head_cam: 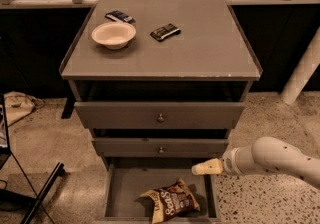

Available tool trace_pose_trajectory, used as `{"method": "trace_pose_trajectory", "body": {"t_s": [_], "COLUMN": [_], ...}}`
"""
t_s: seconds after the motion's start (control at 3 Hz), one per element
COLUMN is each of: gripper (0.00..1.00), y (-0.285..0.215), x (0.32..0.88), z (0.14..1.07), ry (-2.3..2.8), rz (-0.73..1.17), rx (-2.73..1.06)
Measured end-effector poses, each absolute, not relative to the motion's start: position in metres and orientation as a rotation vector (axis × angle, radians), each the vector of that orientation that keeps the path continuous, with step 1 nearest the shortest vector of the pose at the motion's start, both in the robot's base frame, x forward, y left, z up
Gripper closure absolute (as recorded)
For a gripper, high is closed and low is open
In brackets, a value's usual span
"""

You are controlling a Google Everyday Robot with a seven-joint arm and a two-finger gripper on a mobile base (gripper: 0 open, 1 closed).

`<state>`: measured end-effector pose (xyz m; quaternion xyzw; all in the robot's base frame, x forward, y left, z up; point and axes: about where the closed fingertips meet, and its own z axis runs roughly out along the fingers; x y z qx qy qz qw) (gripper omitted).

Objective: Pick brown chip bag from bottom drawer and place on counter

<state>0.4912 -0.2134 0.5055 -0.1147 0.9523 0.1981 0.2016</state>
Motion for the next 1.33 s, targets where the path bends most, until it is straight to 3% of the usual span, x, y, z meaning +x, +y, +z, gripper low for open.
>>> {"method": "trace_pose_trajectory", "body": {"t_s": [1.33], "gripper": [0.00], "y": [-0.227], "x": [0.515], "z": [0.393], "ry": [2.832], "rz": [0.756], "rx": [-0.137]}}
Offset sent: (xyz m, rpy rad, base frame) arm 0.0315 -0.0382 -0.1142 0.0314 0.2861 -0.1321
